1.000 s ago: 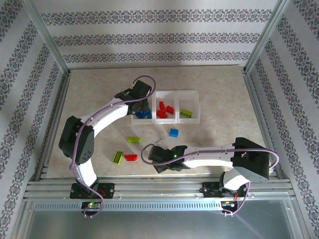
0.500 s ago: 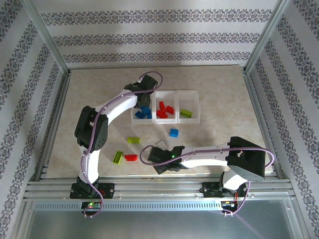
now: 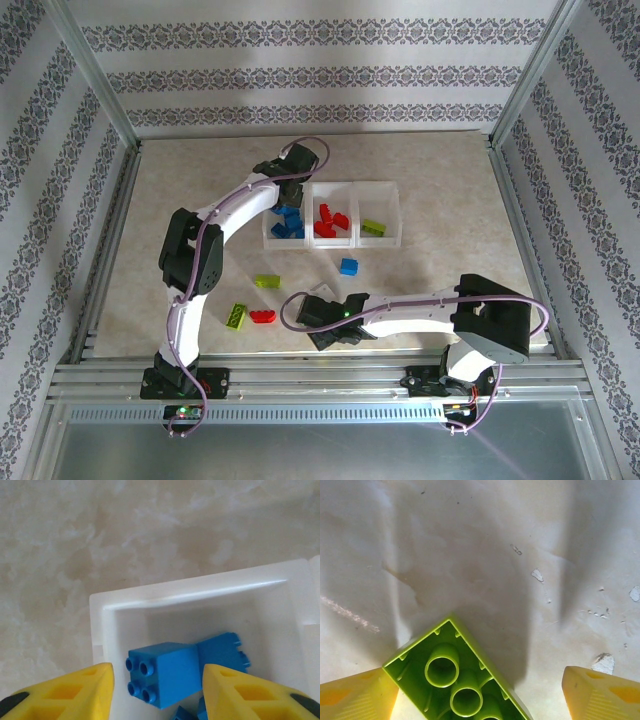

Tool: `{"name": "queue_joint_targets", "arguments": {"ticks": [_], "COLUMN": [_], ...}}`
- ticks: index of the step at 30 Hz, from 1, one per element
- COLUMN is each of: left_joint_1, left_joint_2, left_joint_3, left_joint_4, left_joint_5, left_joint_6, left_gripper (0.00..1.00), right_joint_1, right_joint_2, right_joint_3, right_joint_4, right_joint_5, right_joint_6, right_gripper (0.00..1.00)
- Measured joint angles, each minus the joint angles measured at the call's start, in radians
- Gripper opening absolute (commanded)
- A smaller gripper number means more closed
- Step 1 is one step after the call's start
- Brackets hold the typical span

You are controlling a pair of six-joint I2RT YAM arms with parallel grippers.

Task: Sort the legos into containers by color
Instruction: Place the lego in the container, then pick up the lego from the bottom-center of the table.

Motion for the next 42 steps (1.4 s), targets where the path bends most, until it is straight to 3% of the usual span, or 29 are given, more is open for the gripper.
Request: {"name": "queue_joint_targets", "arguments": {"ticks": [12,27,42], "left_joint_1": [0.0,0.032,0.193], "left_joint_2": [-0.041,-0.352,-0.697], "left_joint_3": [-0.019,-0.242,-0.592], "left_joint_4": [-0.003,0.021,0.151], "left_joint_5": [0.014,0.051,0.173], "left_joint_6": [0.0,-0.028,-0.134], "left_gripper": [0.62,1.0,1.0], "right_joint_1": [-0.028,-0.035,-0.069], "right_joint_2": [0.011,0.025,-0.035], "right_joint_3": [0.005,0.018,-0.032], "right_joint_4": [-0.002,-0.002,0.0], "right_joint_5": [0.0,-0.03,-0.021], "right_joint_6": [0.002,0.013,0.058], "right_gripper": [0.78,0.62,0.42]}}
